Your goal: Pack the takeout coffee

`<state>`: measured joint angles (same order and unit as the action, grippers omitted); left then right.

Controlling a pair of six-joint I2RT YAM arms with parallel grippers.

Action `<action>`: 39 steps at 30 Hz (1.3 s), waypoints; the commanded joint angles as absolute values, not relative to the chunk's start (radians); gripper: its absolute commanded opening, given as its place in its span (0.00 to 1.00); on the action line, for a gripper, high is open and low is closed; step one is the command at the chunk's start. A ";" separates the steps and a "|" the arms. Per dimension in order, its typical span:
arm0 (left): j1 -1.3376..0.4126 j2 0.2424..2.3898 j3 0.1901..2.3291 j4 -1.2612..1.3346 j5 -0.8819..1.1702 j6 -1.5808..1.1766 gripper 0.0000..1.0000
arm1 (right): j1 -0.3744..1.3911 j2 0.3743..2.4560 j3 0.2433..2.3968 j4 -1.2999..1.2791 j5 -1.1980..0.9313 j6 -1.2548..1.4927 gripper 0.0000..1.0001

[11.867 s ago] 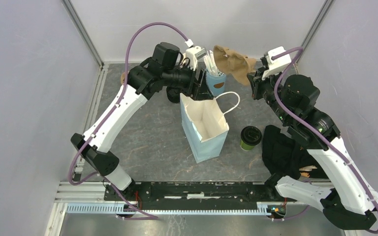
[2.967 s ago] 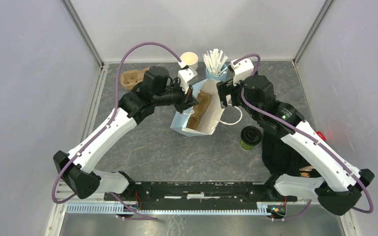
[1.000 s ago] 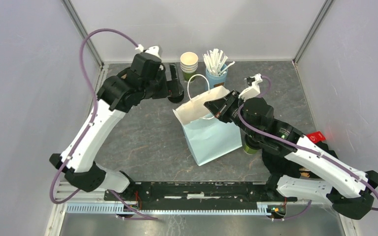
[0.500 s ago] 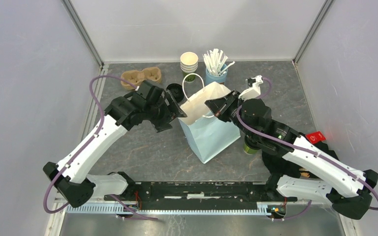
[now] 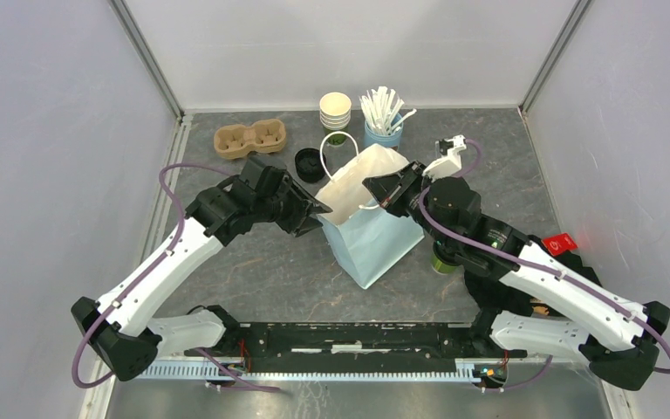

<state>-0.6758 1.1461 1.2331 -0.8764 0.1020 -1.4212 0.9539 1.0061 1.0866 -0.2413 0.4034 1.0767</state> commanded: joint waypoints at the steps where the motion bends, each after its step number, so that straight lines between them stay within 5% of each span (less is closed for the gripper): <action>1: -0.678 1.129 1.227 -0.817 0.133 -1.520 0.46 | 0.958 0.989 1.086 -0.189 0.425 1.070 0.10; 10: -0.676 1.185 1.307 -0.889 0.033 -1.408 0.20 | 0.958 0.983 1.082 -0.194 0.414 1.015 0.11; 20: -0.641 1.291 1.531 -1.025 -0.122 -1.084 0.12 | 0.975 0.991 1.064 -0.144 0.300 0.960 0.14; 23: -0.612 1.296 1.530 -0.994 -0.098 -0.997 0.12 | 0.979 0.987 1.065 -0.156 0.251 0.911 0.23; 28: -0.546 1.288 1.457 -0.988 -0.033 -0.887 0.13 | 0.979 0.952 1.084 -0.256 0.200 0.730 0.62; 30: -0.539 1.281 1.438 -0.995 -0.025 -0.830 0.14 | 0.979 0.924 1.105 -0.325 0.205 0.619 0.70; 39: -0.539 1.272 1.455 -1.017 -0.011 -0.718 0.33 | 0.977 0.850 1.265 -0.822 0.571 0.289 0.87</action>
